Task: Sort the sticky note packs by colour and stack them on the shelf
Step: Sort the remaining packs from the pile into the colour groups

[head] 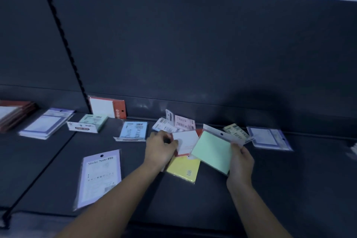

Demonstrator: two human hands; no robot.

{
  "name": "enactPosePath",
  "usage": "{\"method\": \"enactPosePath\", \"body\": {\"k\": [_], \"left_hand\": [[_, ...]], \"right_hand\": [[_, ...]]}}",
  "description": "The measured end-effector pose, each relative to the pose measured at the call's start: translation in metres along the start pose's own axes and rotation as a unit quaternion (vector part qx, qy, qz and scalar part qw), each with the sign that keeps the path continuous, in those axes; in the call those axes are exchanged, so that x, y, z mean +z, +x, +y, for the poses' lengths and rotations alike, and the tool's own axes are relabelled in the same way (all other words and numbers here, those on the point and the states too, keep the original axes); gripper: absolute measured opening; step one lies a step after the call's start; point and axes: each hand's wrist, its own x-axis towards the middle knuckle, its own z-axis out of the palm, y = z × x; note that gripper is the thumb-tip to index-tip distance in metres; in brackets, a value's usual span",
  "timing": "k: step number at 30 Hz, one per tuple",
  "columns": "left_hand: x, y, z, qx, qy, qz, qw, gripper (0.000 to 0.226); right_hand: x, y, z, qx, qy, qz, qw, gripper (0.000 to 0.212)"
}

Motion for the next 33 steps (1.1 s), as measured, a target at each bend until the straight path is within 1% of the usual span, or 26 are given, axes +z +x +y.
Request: {"method": "enactPosePath", "body": {"k": [2, 4, 6, 7, 8, 10, 11, 12, 14, 16, 17, 21, 22, 24, 25, 26, 27, 28, 29, 30, 31, 33], "left_hand": [[-0.015, -0.001, -0.007, 0.043, 0.046, 0.049, 0.997, 0.007], [-0.035, -0.001, -0.013, 0.072, 0.052, 0.117, 0.989, 0.008], [-0.058, 0.001, -0.019, 0.076, 0.036, 0.190, 0.978, 0.012], [-0.070, 0.005, -0.024, 0.069, 0.053, 0.218, 0.972, 0.013], [-0.082, 0.011, -0.030, 0.047, 0.100, 0.236, 0.965, 0.018], [-0.108, 0.023, -0.045, -0.037, 0.226, 0.222, 0.948, 0.041], [-0.120, 0.027, -0.053, -0.073, 0.266, 0.205, 0.939, 0.053], [-0.131, 0.031, -0.061, -0.094, 0.288, 0.191, 0.934, 0.062], [-0.148, 0.037, -0.078, -0.102, 0.323, 0.179, 0.924, 0.068], [-0.158, 0.041, -0.094, -0.089, 0.365, 0.175, 0.910, 0.065], [-0.161, 0.043, -0.100, -0.080, 0.385, 0.176, 0.902, 0.060], [-0.180, 0.057, -0.113, -0.042, 0.444, 0.169, 0.879, 0.028], [-0.186, 0.061, -0.116, -0.022, 0.441, 0.165, 0.882, 0.019], [-0.198, 0.070, -0.123, 0.030, 0.383, 0.160, 0.909, 0.004], [-0.204, 0.072, -0.124, 0.059, 0.331, 0.154, 0.929, 0.005], [-0.209, 0.073, -0.123, 0.086, 0.268, 0.147, 0.948, 0.010], [-0.214, 0.073, -0.121, 0.103, 0.174, 0.140, 0.969, 0.016], [-0.221, 0.072, -0.116, 0.100, 0.049, 0.129, 0.985, 0.019], [-0.228, 0.071, -0.110, 0.085, -0.085, 0.119, 0.986, 0.020], [-0.235, 0.069, -0.103, 0.063, -0.202, 0.113, 0.971, 0.018], [-0.243, 0.067, -0.099, 0.043, -0.287, 0.115, 0.950, 0.016], [-0.260, 0.063, -0.095, 0.006, -0.365, 0.124, 0.923, 0.011]], "right_hand": [[0.002, -0.002, 0.001, 0.002, 0.003, 0.004, 1.000, 0.016], [0.006, -0.005, 0.003, 0.006, 0.006, 0.006, 1.000, 0.019], [0.011, -0.011, 0.007, 0.005, 0.003, -0.004, 1.000, 0.019], [0.014, -0.014, 0.008, 0.003, 0.000, -0.012, 1.000, 0.019], [0.017, -0.018, 0.009, 0.000, -0.001, -0.019, 1.000, 0.018], [0.025, -0.025, 0.011, -0.008, -0.003, -0.033, 0.999, 0.018], [0.029, -0.028, 0.011, -0.014, -0.006, -0.040, 0.999, 0.019], [0.032, -0.031, 0.012, -0.021, -0.012, -0.047, 0.999, 0.020], [0.039, -0.037, 0.016, -0.031, -0.028, -0.064, 0.997, 0.021], [0.047, -0.045, 0.021, -0.041, -0.046, -0.081, 0.995, 0.019], [0.051, -0.049, 0.024, -0.046, -0.052, -0.085, 0.994, 0.019], [0.079, -0.067, 0.032, -0.051, -0.058, -0.092, 0.993, 0.022], [0.088, -0.073, 0.034, -0.056, -0.065, -0.094, 0.992, 0.024], [0.106, -0.083, 0.038, -0.065, -0.061, -0.099, 0.991, 0.028], [0.115, -0.087, 0.040, -0.066, -0.055, -0.101, 0.991, 0.029], [0.126, -0.092, 0.041, -0.063, -0.052, -0.103, 0.991, 0.028], [0.136, -0.096, 0.043, -0.057, -0.049, -0.106, 0.992, 0.025], [0.146, -0.102, 0.044, -0.048, -0.044, -0.110, 0.992, 0.022], [0.157, -0.107, 0.047, -0.038, -0.036, -0.115, 0.992, 0.021], [0.167, -0.113, 0.049, -0.026, -0.028, -0.119, 0.992, 0.021], [0.177, -0.119, 0.053, -0.015, -0.021, -0.124, 0.992, 0.021], [0.195, -0.131, 0.059, 0.006, -0.008, -0.138, 0.990, 0.021]]}}
